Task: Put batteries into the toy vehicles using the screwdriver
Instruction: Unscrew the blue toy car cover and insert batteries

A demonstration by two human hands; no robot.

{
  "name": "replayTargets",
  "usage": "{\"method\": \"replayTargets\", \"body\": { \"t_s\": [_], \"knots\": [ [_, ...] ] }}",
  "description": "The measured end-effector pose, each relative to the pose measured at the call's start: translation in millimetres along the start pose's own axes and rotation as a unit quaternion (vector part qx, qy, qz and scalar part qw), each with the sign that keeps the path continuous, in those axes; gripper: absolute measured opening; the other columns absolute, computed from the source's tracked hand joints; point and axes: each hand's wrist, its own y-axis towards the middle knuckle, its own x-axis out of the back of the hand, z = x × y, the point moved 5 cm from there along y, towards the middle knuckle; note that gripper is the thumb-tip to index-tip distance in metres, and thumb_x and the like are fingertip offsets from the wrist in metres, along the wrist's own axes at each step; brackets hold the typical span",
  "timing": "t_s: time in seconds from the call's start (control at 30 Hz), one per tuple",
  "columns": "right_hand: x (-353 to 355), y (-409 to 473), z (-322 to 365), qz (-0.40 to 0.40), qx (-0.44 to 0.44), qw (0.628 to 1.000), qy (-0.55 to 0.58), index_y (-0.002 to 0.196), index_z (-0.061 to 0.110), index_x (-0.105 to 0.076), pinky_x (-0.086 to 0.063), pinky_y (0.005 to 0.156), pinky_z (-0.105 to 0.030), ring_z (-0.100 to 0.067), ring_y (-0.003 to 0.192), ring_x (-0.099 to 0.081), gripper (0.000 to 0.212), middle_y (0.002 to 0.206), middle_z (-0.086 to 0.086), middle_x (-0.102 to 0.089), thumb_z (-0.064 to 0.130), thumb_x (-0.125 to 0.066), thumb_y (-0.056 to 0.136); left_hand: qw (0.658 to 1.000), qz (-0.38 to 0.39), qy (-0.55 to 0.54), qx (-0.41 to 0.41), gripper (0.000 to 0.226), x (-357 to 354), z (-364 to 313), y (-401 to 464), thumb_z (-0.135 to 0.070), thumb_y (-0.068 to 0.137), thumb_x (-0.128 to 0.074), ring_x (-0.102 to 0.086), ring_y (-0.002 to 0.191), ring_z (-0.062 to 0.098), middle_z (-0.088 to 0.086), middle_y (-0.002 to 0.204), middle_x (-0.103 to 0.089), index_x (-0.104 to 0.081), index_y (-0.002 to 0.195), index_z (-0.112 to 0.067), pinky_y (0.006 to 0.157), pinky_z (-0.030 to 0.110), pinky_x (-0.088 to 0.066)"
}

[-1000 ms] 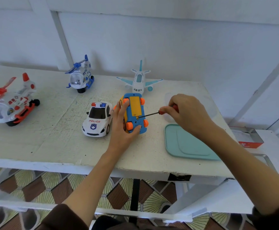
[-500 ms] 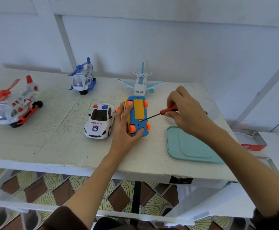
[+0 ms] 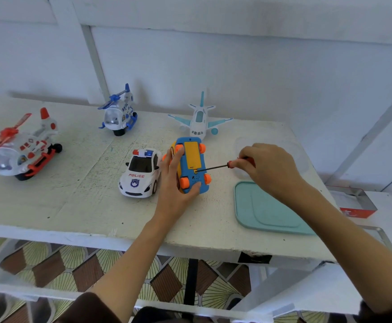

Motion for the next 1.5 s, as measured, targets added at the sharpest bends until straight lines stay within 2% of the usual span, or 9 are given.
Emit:
{"method": "replayTargets", "body": {
  "t_s": [0.17, 0.33, 0.5, 0.7, 0.8, 1.03, 1.17, 1.3, 1.5],
  "knots": [
    [3.9, -4.2, 11.0, -0.031, 0.074, 0.994, 0.074, 0.094, 0.006, -0.057, -0.033, 0.063, -0.024, -0.022, 0.075, -0.054, 0.023, 0.094, -0.001, -0.043, 0.021, -0.068, 0.081, 1.000, 0.007, 0.012, -0.011, 0.079, -1.3, -1.8, -0.4, -0.032, 0.078, -0.064, -0.016, 0.146, 0.027, 0.006, 0.154, -0.021, -0.023, 0.145, -0.027, 0.107, 0.059, -0.037],
    [3.7, 7.8, 10.4, -0.009, 0.041, 0.999, -0.013, 0.085, 0.009, -0.059, -0.032, 0.060, -0.026, -0.015, 0.069, -0.045, 0.038, 0.077, 0.002, -0.048, 0.046, -0.049, 0.089, 1.000, 0.006, 0.016, -0.001, 0.078, -0.8, -2.4, -1.1, -0.034, 0.078, -0.063, -0.014, 0.147, 0.025, 0.002, 0.154, -0.021, -0.023, 0.145, -0.030, 0.108, 0.060, -0.036],
    [6.0, 6.3, 14.2, 0.004, 0.074, 0.995, 0.069, 0.089, 0.014, -0.046, -0.035, 0.066, -0.023, -0.017, 0.075, -0.048, 0.030, 0.092, 0.004, -0.039, 0.033, -0.067, 0.080, 1.000, 0.007, 0.023, -0.002, 0.078, -0.7, -3.1, -1.1, -0.034, 0.078, -0.063, -0.017, 0.146, 0.028, 0.009, 0.154, -0.023, -0.024, 0.145, -0.027, 0.108, 0.060, -0.034],
    [-10.8, 10.3, 0.3, 0.103, 0.006, 0.993, -0.064, 0.085, 0.004, -0.064, -0.031, 0.052, -0.026, -0.019, 0.065, -0.050, 0.058, 0.074, -0.007, -0.059, 0.053, -0.033, 0.091, 1.000, 0.008, 0.025, 0.010, 0.078, -0.5, -3.2, -1.3, -0.035, 0.077, -0.062, -0.016, 0.146, 0.028, 0.010, 0.154, -0.023, -0.023, 0.145, -0.027, 0.110, 0.060, -0.031],
    [-21.5, 6.3, -7.3, 0.129, 0.003, 0.990, -0.063, 0.087, 0.004, -0.066, -0.035, 0.060, -0.026, -0.021, 0.068, -0.054, 0.062, 0.074, -0.007, -0.060, 0.053, -0.028, 0.091, 1.000, 0.008, 0.027, 0.000, 0.078, -0.5, -6.7, -0.8, -0.035, 0.078, -0.062, -0.014, 0.147, 0.024, 0.009, 0.154, -0.023, -0.023, 0.144, -0.029, 0.113, 0.058, -0.028],
    [-23.0, -7.1, -9.6, 0.111, 0.036, 0.991, 0.072, 0.088, 0.022, -0.049, -0.035, 0.059, -0.023, -0.009, 0.067, -0.049, 0.028, 0.072, 0.011, -0.050, 0.047, -0.060, 0.082, 0.999, 0.010, 0.031, -0.005, 0.077, 0.2, -8.9, -1.0, -0.035, 0.078, -0.063, -0.014, 0.147, 0.020, 0.008, 0.154, -0.024, -0.025, 0.144, -0.028, 0.117, 0.052, -0.025],
    [-13.7, -7.9, -27.8, 0.019, 0.021, 0.985, 0.172, 0.079, 0.021, -0.058, -0.041, 0.064, -0.027, -0.012, 0.069, -0.054, 0.015, 0.071, 0.010, -0.057, 0.029, -0.070, 0.078, 0.998, 0.051, 0.035, -0.017, 0.077, -1.9, -17.5, 5.1, -0.036, 0.074, -0.063, -0.017, 0.144, 0.017, 0.009, 0.153, -0.026, -0.026, 0.142, -0.031, 0.117, 0.027, -0.026],
    [5.2, -5.2, -63.0, -0.104, -0.029, 0.956, 0.274, 0.075, 0.018, -0.064, -0.045, 0.066, -0.021, -0.007, 0.067, -0.055, 0.011, 0.074, 0.004, -0.062, 0.017, -0.075, 0.074, 0.998, 0.051, 0.013, -0.022, 0.082, 4.1, -27.9, 22.1, -0.031, 0.075, -0.067, -0.027, 0.143, 0.026, -0.013, 0.153, -0.022, -0.025, 0.145, -0.041, 0.101, 0.057, -0.043],
    [-10.4, -3.8, -62.3, -0.041, -0.014, 0.952, 0.302, 0.078, 0.020, -0.069, -0.047, 0.067, -0.014, -0.007, 0.072, -0.059, 0.010, 0.077, 0.007, -0.066, 0.012, -0.074, 0.074, 0.999, 0.018, -0.005, -0.051, 0.083, 38.0, -50.0, 56.1, -0.022, 0.077, -0.069, -0.041, 0.132, 0.042, 0.003, 0.152, -0.028, -0.027, 0.148, -0.026, 0.095, 0.055, -0.050]
  ]
}}
